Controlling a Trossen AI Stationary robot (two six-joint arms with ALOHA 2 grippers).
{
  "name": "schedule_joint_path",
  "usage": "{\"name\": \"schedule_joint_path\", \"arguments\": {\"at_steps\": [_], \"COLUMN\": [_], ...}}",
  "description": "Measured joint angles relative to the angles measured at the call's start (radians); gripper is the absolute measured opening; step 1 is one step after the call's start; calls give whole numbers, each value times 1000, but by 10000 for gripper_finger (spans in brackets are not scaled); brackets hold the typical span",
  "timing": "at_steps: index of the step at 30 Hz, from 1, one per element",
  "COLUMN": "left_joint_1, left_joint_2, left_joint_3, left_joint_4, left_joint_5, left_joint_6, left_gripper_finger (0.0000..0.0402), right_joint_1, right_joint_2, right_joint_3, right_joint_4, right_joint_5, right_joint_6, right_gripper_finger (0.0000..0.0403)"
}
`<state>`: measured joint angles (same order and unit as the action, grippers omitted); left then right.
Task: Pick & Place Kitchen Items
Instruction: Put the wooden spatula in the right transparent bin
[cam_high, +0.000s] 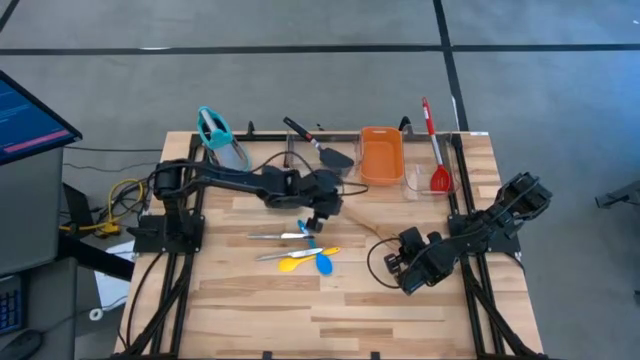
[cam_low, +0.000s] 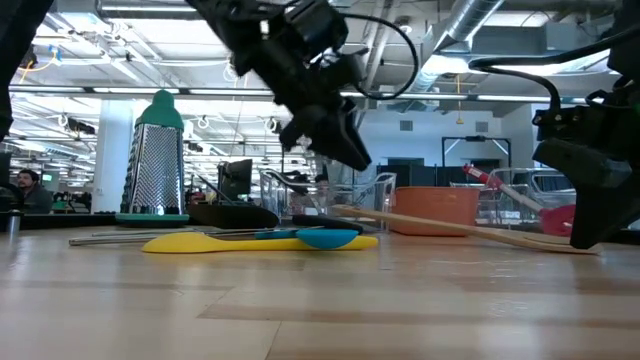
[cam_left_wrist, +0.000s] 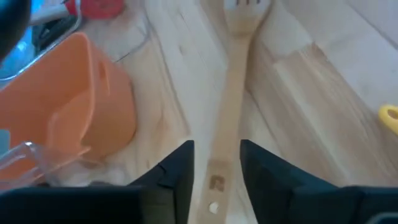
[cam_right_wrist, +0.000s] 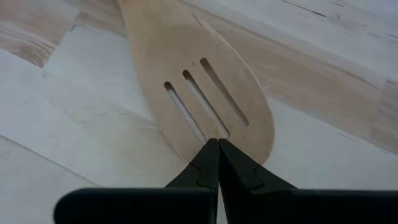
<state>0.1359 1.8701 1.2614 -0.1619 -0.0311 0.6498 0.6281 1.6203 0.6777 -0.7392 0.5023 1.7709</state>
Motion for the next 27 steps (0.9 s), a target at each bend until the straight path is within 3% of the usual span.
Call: {"name": "schedule_joint_path", "arguments": {"at_steps": [4,9,13,20,23,27], "left_joint_1": [26,100,165,145,117,102], "left_joint_2": [0,1,16,100,167,151], "left_joint_3": [88,105,107,109,122,148], "left_joint_4": [-152,-163,-162,-141,-170,-170], "left_joint_5": [34,227,273,293,247,231], "left_joint_6": [23,6,-57,-52,-7,15], "left_gripper_finger": [80,47,30,27,32,27], "right_joint_1": [0,0,0,0,0,0], "right_joint_2": [0,1,1,1,1,1], "right_joint_3": [0,0,0,0,0,0], "right_joint_4": [19,19,19,22,22,28], "right_joint_5": [0,1,1,1,1,4], "right_joint_6": [-1,-1,-1,-1,0,0], "right_gripper_finger": [0,0,0,0,0,0]}}
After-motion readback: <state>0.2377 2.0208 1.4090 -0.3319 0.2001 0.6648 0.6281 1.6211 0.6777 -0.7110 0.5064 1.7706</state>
